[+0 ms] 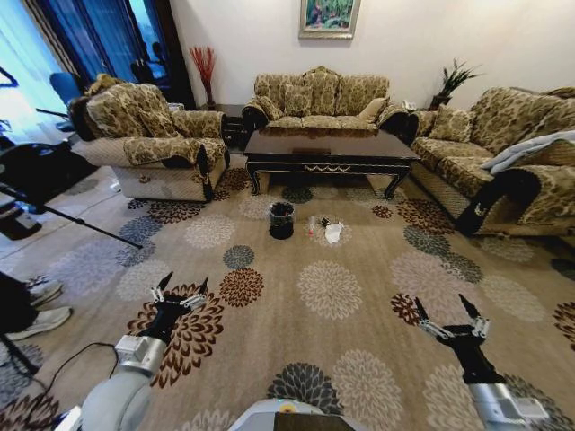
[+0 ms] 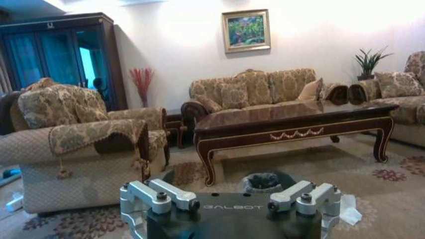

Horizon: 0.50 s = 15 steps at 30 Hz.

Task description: Move to the front of the table and pick up the trash from the floor, then place it into the trash bin.

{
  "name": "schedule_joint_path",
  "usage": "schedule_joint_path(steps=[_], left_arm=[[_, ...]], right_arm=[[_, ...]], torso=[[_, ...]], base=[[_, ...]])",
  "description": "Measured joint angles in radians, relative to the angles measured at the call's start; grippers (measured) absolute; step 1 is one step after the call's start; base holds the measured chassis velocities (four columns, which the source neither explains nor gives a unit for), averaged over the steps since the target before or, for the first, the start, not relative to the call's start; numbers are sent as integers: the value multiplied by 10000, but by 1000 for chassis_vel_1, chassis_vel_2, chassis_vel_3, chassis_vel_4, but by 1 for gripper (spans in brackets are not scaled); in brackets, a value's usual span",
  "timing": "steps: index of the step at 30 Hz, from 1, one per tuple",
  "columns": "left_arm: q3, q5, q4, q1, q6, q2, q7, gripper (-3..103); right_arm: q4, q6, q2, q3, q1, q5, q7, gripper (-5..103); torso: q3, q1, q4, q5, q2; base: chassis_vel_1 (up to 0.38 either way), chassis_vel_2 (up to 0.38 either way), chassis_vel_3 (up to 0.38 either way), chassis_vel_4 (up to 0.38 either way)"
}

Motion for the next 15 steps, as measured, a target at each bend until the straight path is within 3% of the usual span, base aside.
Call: schedule_joint_path(steps=[15], left_arm=[[5, 89, 21, 18, -11, -133, -2, 100]], right_arm=[[-173, 61, -54, -40, 41, 60, -29, 100]], torso=[[-346, -272, -1, 0, -621]], base=[[0, 0, 0, 0]])
